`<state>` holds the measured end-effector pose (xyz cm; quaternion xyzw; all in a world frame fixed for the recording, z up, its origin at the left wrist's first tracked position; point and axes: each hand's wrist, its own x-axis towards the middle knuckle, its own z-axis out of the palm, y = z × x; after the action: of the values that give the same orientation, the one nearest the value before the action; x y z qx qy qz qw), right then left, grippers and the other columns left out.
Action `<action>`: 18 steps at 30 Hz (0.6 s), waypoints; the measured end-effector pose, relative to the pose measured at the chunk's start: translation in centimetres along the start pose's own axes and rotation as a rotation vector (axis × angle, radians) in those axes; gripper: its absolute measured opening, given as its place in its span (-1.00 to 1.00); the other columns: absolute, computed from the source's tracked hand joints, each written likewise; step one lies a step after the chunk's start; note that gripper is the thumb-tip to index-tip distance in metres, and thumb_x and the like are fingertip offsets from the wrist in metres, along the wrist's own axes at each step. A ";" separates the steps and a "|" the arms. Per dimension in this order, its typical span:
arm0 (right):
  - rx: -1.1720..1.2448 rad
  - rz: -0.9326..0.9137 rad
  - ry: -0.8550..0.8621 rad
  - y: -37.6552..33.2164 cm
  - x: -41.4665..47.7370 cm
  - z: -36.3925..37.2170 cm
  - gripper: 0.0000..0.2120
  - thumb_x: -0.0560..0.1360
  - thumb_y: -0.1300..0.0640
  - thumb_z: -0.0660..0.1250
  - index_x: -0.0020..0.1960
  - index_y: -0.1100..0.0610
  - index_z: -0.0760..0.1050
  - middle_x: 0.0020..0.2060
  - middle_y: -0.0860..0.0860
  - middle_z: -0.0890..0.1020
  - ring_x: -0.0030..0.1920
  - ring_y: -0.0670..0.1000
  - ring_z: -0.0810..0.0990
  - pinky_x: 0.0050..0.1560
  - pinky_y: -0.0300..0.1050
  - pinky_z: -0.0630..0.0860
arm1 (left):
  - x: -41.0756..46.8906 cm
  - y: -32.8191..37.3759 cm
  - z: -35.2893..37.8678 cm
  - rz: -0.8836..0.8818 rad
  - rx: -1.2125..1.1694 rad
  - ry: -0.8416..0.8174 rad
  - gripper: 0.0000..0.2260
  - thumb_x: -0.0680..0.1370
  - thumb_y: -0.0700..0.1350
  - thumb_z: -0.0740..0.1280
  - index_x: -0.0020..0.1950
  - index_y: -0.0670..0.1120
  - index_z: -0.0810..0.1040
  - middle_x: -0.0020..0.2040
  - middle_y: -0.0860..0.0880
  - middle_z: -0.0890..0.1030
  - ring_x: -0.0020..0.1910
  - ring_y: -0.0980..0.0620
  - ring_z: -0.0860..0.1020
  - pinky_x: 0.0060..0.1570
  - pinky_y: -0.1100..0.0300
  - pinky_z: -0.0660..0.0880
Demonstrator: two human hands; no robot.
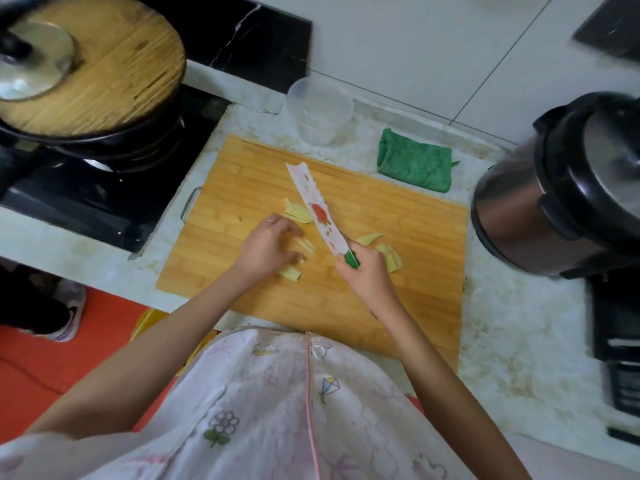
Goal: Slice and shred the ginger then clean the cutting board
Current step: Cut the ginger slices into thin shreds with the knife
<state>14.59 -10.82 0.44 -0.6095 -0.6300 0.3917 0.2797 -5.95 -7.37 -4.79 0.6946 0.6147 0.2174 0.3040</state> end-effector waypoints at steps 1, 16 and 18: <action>0.032 0.014 0.011 -0.1 0.0 0.0 -0.76 0.48 0.29 0.25 0.09 0.16 0.61 -0.50 -0.11 0.30 -0.49 -0.14 0.22 -0.46 -0.13 0.21 | 0.7 0.3 0.1 0.011 0.047 -0.106 -0.60 0.31 -0.15 0.57 0.11 -0.08 0.59 0.13 -0.05 0.49 0.14 -0.04 0.49 0.05 0.09 0.46; 0.103 0.138 0.095 2.1 -2.9 -0.4 -0.74 0.45 0.10 0.22 -0.19 0.32 0.44 -0.48 0.08 0.33 -0.47 0.01 0.27 -0.51 0.02 0.22 | 4.6 0.8 0.9 0.084 0.228 0.028 -0.87 0.52 -0.18 0.33 0.02 -0.10 0.63 0.02 -0.06 0.60 -0.02 -0.10 0.57 -0.20 0.11 0.45; 0.046 0.117 0.100 2.0 -3.4 -0.7 -0.85 0.49 0.18 0.25 -0.21 0.22 0.49 -0.50 0.03 0.30 -0.49 -0.04 0.23 -0.49 -0.02 0.18 | 4.2 0.5 1.0 0.041 0.126 0.095 -0.88 0.52 -0.21 0.32 0.00 -0.12 0.64 0.01 -0.06 0.61 -0.03 -0.09 0.58 -0.19 0.12 0.44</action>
<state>16.65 -14.16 -0.44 -0.6574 -0.5693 0.3911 0.3013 -4.30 -3.39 -5.46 0.7138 0.6264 0.2172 0.2256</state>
